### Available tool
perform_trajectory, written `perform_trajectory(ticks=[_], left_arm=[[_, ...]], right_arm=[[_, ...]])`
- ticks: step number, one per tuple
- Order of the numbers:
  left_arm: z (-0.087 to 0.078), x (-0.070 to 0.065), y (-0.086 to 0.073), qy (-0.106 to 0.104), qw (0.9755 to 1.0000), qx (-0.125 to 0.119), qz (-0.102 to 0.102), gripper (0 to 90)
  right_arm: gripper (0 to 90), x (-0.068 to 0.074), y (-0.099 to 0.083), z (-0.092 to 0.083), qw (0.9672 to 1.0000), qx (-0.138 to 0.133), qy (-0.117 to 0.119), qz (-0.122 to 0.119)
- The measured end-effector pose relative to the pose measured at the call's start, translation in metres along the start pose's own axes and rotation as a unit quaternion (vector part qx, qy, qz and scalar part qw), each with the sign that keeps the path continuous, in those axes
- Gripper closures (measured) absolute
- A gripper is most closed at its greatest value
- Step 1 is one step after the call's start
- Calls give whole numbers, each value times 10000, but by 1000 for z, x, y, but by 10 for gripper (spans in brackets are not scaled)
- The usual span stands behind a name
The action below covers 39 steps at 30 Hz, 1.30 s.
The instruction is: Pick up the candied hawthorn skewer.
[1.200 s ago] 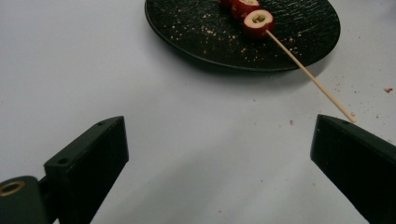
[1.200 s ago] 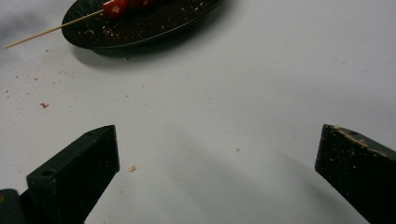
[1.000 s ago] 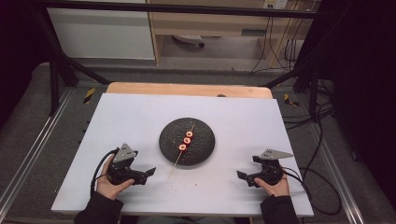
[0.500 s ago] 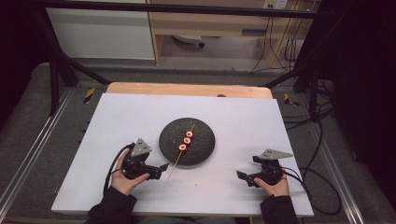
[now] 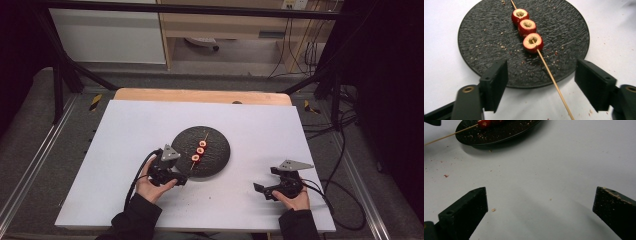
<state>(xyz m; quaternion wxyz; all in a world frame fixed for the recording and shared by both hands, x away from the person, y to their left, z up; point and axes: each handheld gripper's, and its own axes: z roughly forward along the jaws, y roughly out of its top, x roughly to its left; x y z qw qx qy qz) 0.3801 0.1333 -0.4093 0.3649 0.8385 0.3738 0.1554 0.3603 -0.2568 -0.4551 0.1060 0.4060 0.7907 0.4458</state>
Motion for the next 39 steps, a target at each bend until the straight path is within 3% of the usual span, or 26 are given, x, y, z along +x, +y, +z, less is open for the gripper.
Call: perform_trajectory(ticks=[10,20,26,39], left_arm=[[22,-6,5,157,9995,235,-135,494],[30,-12,6,245,9989,313,-235,707],[34,-15,3,219,9986,329,-362,783],[34,-13,-3,273,9969,118,-724,877]], right_arm=[[6,0,0,0,10000,-13,0,-10],[6,0,0,0,10000,-21,0,-21],[6,0,0,0,10000,-21,4,-22],[7,0,0,0,10000,-4,7,-11]])
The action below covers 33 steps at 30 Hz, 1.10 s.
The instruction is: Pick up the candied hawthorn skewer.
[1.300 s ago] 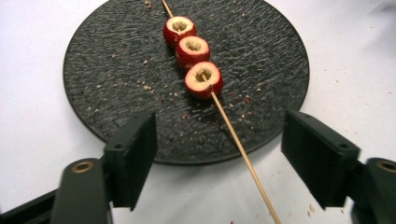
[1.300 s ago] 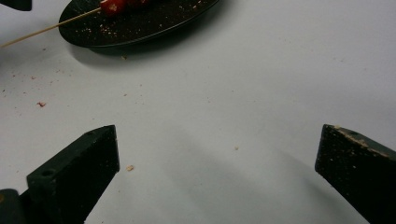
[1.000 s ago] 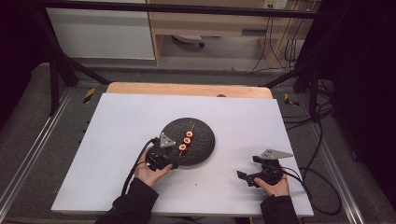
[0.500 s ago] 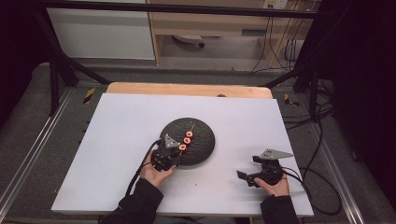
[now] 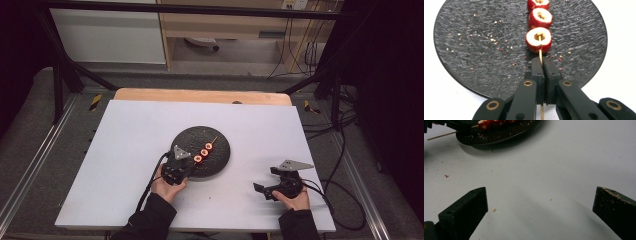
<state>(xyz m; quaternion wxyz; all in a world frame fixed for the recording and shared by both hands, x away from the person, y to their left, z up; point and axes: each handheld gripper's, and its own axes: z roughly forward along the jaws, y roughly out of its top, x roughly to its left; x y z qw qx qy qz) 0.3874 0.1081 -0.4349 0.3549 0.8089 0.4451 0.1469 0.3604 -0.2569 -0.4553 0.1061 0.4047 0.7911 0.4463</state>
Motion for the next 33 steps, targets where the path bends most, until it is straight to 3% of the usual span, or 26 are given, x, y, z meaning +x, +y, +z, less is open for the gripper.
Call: perform_trajectory(ticks=[13,33], left_arm=[[-6,3,-4,-147,9995,-287,-52,885],[-43,19,-20,-333,9959,-834,75,885]], right_arm=[[6,0,0,0,10000,1,9,16],[6,1,-1,1,10000,-12,27,58]])
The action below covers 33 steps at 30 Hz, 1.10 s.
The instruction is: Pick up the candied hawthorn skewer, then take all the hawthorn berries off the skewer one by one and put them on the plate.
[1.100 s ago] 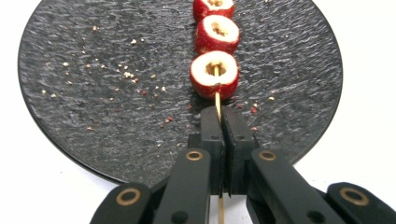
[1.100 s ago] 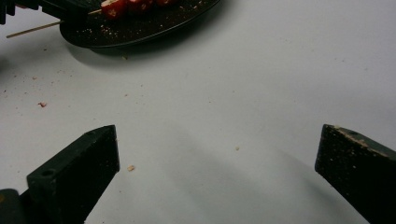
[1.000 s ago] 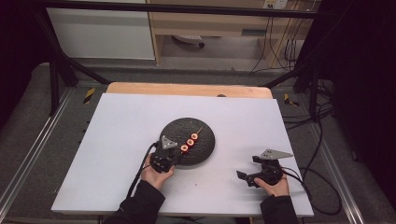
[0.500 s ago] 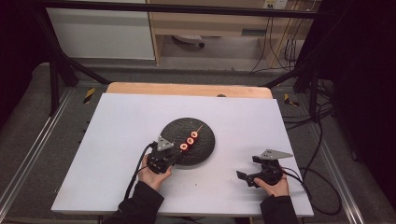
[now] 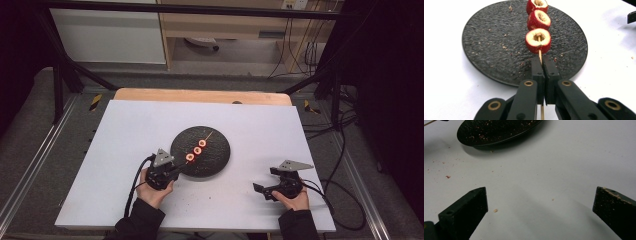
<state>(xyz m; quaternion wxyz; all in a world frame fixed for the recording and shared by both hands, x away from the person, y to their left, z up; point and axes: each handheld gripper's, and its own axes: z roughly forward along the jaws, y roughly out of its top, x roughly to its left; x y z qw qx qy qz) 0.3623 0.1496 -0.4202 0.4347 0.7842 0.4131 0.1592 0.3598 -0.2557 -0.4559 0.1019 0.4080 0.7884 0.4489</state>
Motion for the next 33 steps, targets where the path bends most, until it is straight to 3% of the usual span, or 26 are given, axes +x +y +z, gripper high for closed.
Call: perform_trajectory(ticks=[18,25,33], left_arm=[[-41,21,-34,-101,9996,-267,19,884],[-48,25,-42,-233,9991,-344,-47,884],[-52,23,-47,-301,9987,-402,60,884]], right_arm=[[6,6,3,3,9999,-104,108,45],[6,10,5,6,9998,-91,156,34],[5,20,8,11,9996,-118,254,32]])
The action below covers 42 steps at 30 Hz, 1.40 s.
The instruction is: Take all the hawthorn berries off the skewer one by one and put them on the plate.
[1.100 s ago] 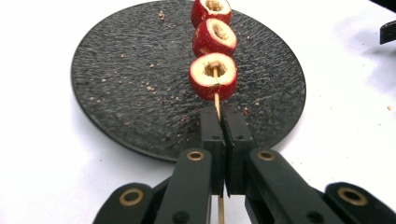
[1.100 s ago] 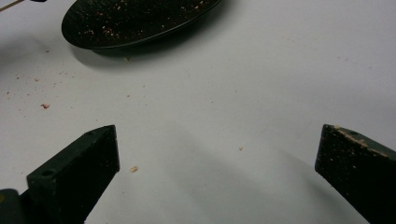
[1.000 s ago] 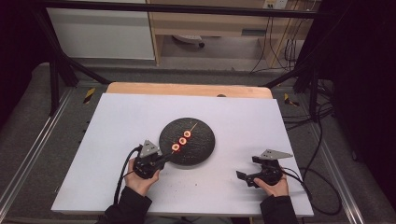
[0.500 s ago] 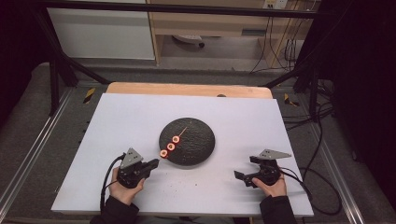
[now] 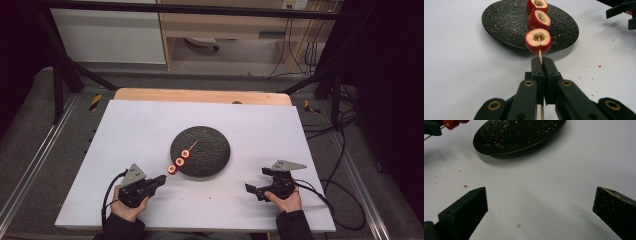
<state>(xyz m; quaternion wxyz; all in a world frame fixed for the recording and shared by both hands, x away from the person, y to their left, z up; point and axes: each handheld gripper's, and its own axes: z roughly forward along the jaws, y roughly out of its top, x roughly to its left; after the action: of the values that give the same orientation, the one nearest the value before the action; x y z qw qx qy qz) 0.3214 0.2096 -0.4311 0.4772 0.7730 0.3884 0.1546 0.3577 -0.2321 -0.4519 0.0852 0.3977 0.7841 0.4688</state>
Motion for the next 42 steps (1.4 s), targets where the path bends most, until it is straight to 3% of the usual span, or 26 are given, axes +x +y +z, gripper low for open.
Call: perform_trajectory(ticks=[21,42], left_arm=[[0,-4,-3,-18,10000,-38,24,884],[0,-7,-3,-40,9999,-82,71,883]], right_arm=[[5,29,18,18,9999,-45,-5,-166],[26,71,64,54,9992,-231,269,-178]])
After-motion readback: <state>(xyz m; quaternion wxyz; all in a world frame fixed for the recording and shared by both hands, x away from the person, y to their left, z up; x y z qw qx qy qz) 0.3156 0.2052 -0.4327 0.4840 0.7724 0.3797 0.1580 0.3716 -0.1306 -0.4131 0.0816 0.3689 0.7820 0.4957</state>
